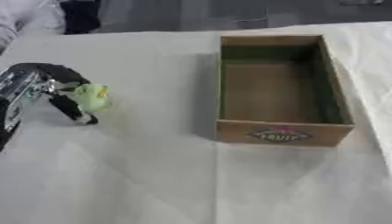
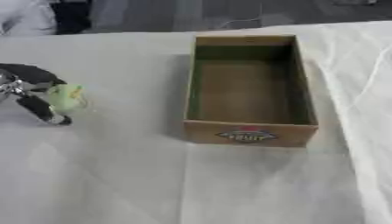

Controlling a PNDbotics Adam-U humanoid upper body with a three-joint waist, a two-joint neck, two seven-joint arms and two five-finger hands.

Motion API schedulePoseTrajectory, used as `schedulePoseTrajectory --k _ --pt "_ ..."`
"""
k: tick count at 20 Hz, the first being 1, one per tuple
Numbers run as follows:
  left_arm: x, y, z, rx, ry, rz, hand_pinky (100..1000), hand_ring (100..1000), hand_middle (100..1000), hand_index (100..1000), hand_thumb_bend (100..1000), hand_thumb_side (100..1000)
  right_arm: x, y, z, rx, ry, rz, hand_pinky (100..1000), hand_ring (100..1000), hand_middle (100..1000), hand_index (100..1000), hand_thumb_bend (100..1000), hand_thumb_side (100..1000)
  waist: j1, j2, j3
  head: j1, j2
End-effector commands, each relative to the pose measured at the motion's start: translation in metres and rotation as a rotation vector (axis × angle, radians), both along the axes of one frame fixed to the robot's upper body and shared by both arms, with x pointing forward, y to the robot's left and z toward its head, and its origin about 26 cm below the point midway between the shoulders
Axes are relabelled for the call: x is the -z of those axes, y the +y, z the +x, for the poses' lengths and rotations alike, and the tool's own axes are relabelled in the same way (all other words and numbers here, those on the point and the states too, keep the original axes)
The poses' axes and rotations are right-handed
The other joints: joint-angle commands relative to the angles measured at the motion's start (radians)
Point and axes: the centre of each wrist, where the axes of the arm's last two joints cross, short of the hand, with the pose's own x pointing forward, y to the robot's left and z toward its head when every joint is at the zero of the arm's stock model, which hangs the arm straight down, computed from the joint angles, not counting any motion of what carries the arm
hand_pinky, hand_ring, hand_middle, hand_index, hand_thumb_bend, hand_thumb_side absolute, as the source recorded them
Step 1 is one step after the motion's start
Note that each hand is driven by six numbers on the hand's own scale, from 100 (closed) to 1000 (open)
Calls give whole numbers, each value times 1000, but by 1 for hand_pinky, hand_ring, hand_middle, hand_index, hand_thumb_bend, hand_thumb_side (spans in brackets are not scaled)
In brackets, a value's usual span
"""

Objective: Pick up objects on the table and place them in the box.

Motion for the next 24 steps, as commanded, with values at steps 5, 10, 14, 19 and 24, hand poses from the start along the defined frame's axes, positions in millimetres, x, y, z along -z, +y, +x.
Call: schedulePoseTrajectory --k 5,10,14,19,24 --pt "-17 0 -2 36 -130 48 577 784 734 884 357 671 -10 0 -3 -1 -33 -19 771 812 667 701 100 1000 -4 -16 0 3 -12" --pt "-17 -3 -3 61 -191 97 541 758 687 836 296 649 -9 0 -3 -3 -32 -19 771 812 666 701 100 1000 -3 -15 0 2 -13" --pt "-18 -4 -3 69 -225 107 487 707 620 782 152 629 -9 -1 -3 -3 -32 -17 771 812 666 701 100 1000 -4 -15 1 0 -12" --pt "-22 -6 -4 81 -271 96 417 615 556 715 100 582 -8 -1 -3 -1 -31 -15 772 812 665 702 100 1000 -4 -18 2 -1 -9" --pt "-22 -7 -5 86 -306 101 417 615 556 715 100 582 -8 -1 -3 -1 -31 -14 772 812 665 702 100 1000 -4 -20 3 -1 -9"
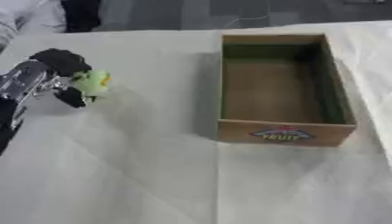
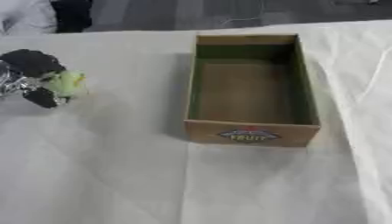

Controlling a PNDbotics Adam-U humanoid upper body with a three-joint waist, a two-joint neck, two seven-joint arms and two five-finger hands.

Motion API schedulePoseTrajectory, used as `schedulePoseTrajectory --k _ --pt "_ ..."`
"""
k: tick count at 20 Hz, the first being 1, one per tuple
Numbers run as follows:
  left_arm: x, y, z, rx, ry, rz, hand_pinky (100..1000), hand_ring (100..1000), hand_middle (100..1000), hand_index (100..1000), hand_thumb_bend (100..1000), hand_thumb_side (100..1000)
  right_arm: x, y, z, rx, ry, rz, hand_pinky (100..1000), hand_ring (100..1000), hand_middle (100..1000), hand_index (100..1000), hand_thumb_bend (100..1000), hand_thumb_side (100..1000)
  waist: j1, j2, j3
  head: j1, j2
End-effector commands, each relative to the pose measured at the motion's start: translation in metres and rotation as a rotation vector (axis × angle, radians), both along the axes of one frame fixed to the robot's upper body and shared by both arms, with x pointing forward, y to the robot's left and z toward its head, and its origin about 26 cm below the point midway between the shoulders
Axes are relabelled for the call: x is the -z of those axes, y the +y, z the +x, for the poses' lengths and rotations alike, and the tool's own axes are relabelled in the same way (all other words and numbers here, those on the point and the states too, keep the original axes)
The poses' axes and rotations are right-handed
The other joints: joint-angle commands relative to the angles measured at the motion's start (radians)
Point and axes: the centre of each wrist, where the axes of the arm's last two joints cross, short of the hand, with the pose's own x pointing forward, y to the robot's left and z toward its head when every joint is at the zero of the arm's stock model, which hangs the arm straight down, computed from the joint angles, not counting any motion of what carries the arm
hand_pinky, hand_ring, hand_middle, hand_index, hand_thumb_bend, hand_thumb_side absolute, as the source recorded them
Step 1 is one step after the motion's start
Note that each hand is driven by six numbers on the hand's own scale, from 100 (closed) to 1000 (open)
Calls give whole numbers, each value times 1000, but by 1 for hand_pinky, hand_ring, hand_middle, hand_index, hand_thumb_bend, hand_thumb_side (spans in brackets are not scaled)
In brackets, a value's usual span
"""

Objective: Pick up objects on the table and place them in the box.

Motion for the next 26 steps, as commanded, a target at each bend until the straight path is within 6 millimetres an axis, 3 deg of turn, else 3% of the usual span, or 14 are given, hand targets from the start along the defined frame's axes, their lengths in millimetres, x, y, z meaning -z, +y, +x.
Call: schedulePoseTrajectory --k 1,2,3,11,20,26 --pt "-18 5 -4 -5 -56 21 417 615 556 715 100 582 -8 -1 -3 0 -26 -16 772 812 665 702 100 1000 -2 -23 1 -2 -7" --pt "-18 5 -4 -5 -57 20 417 615 556 715 100 582 -8 -1 -3 0 -26 -16 772 812 665 702 100 1000 -2 -23 1 -2 -7" --pt "-20 5 -4 -4 -63 19 319 535 478 587 100 529 -8 -1 -3 0 -26 -15 773 811 665 703 100 1000 -3 -25 2 -4 -6" --pt "-59 -18 -25 119 -255 -79 278 489 407 438 100 543 -6 -2 -4 3 -16 -16 774 811 666 704 100 1000 -3 -54 12 -18 17" --pt "-103 -73 -45 270 -363 -170 254 469 380 410 100 522 -7 -1 -4 -5 -17 -17 774 810 668 705 100 1000 0 -72 10 -23 38" --pt "-117 -114 -47 359 -416 -179 251 466 373 406 100 522 -9 1 -3 -18 -27 -19 774 808 669 706 100 1000 -3 -77 2 -25 65"
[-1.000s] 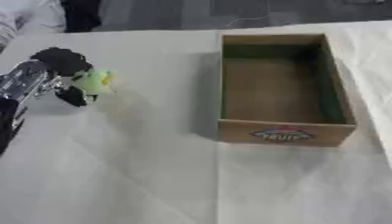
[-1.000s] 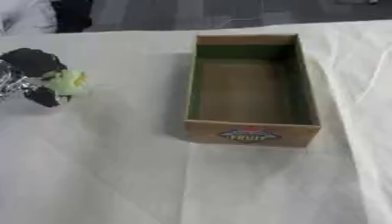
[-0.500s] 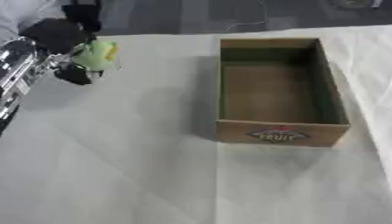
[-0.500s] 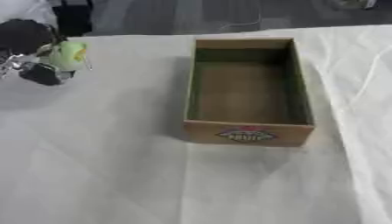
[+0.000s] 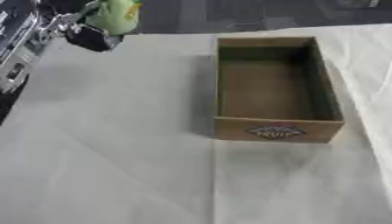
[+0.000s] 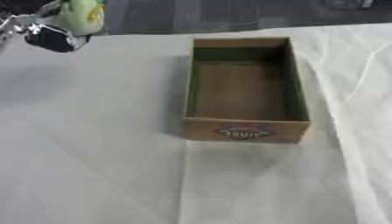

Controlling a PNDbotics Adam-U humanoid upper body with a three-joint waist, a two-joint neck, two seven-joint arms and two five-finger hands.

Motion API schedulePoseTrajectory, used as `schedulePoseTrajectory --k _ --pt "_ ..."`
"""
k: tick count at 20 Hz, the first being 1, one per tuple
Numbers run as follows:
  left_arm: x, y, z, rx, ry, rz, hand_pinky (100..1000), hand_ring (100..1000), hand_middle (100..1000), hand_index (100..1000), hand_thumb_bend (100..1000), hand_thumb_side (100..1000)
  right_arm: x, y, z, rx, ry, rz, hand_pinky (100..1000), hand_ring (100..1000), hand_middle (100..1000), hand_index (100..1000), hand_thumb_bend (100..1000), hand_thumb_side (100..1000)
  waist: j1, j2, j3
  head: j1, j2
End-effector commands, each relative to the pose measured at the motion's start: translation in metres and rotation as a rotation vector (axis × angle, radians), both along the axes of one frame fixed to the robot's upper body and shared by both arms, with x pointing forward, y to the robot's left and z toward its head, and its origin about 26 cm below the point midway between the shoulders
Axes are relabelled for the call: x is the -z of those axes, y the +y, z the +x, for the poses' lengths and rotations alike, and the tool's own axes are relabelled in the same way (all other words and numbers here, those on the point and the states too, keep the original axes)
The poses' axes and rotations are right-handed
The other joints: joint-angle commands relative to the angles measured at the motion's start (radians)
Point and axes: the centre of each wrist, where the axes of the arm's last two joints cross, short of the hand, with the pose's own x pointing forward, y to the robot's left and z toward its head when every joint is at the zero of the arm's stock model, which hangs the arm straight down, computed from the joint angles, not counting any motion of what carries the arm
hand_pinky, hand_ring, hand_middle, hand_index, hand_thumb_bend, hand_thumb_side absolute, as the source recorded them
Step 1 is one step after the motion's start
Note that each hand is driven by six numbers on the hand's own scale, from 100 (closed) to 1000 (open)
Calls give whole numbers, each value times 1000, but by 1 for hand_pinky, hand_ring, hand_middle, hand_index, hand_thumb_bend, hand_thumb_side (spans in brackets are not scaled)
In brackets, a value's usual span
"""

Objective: Pick up objects on the table and place them in the box.

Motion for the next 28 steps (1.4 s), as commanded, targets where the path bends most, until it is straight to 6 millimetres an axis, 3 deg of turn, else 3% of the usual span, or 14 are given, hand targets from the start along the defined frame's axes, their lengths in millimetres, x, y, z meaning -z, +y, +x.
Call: schedulePoseTrajectory --k 1,3,7,8,12,21,28 --pt "-17 -17 -6 33 -64 8 248 462 366 404 100 521 -10 1 -3 -13 -31 -23 774 808 669 706 100 1000 -6 -24 -4 2 15" --pt "-21 -30 -7 58 -85 8 247 460 362 402 100 521 -10 2 -3 -18 -33 -23 774 808 669 706 100 1000 -6 -24 -7 5 15" --pt "-21 -35 -7 63 -94 14 247 460 362 402 100 521 -10 2 -3 -19 -34 -23 774 808 669 706 100 1000 -7 -24 -7 6 15" --pt "-24 -39 -9 81 -108 13 232 449 355 398 100 519 -11 3 -2 -26 -37 -20 774 808 669 706 100 1000 -11 -22 -14 22 6" --pt "-38 -71 -16 162 -197 -19 224 440 350 393 100 509 -14 8 -1 -51 -49 -14 774 807 669 706 100 1000 -13 -14 -43 56 -14" --pt "-27 -143 1 243 -226 -13 245 463 361 405 100 500 -21 14 1 -88 -76 -14 774 807 669 706 100 1000 -8 6 -70 93 -47" --pt "-14 -170 14 238 -237 85 276 494 383 426 100 495 -25 18 2 -107 -95 -6 774 807 668 706 100 1000 -7 21 -88 113 -66"
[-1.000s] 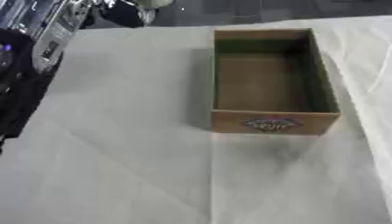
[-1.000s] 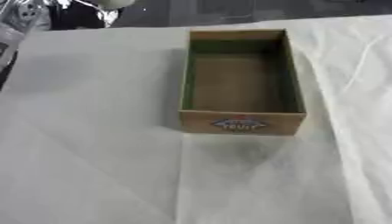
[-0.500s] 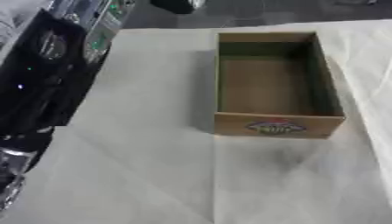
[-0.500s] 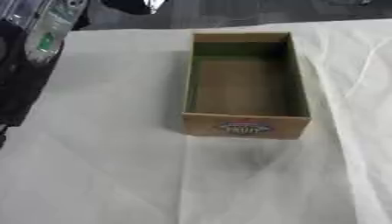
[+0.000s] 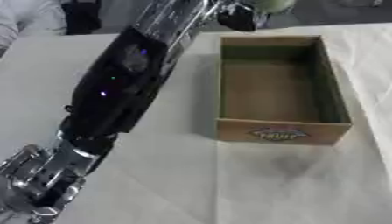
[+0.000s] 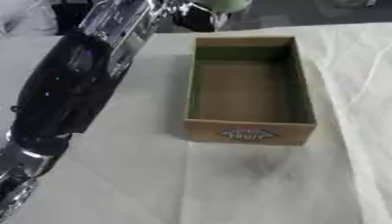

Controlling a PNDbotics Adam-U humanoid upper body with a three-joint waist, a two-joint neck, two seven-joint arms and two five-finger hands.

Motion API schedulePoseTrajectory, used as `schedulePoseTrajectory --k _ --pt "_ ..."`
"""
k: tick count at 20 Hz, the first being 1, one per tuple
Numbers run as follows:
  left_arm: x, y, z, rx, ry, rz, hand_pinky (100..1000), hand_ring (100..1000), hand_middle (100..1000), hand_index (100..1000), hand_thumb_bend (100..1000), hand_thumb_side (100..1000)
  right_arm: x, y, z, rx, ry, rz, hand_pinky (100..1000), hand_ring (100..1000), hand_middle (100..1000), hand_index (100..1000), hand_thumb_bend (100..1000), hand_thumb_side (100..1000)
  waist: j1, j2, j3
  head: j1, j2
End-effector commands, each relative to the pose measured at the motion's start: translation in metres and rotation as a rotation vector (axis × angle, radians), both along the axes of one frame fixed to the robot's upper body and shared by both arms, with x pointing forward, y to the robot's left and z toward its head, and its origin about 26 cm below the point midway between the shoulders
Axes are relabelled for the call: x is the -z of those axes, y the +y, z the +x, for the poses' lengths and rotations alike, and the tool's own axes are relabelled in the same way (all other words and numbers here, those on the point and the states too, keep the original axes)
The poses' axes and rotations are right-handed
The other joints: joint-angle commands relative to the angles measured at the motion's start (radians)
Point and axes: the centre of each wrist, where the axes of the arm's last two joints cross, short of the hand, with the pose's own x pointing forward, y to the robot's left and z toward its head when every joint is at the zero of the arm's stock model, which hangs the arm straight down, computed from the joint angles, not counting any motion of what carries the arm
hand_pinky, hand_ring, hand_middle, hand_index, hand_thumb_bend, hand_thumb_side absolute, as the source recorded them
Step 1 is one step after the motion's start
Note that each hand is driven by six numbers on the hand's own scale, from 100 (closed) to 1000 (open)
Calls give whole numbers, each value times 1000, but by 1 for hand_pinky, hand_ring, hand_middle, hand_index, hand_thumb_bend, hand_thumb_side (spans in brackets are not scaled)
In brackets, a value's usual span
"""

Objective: Pick up objects on the table and place them in the box.

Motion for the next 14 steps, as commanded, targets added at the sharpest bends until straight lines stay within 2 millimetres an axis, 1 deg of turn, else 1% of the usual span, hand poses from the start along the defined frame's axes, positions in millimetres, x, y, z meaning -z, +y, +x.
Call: schedulePoseTrajectory --k 1,8,14 --pt "-4 -11 2 -15 -29 47 279 497 385 428 100 497 -10 3 -3 -20 -37 -8 774 807 668 706 100 1000 -6 -16 -6 13 -18" --pt "15 -23 12 -70 -26 122 285 505 390 432 100 488 -13 7 -2 -39 -50 -1 774 807 668 706 100 1000 -10 -3 -22 33 -29" --pt "38 -29 19 -99 -4 201 291 510 394 441 100 481 -13 7 -2 -38 -53 5 774 807 667 705 100 1000 -14 3 -21 30 -33"
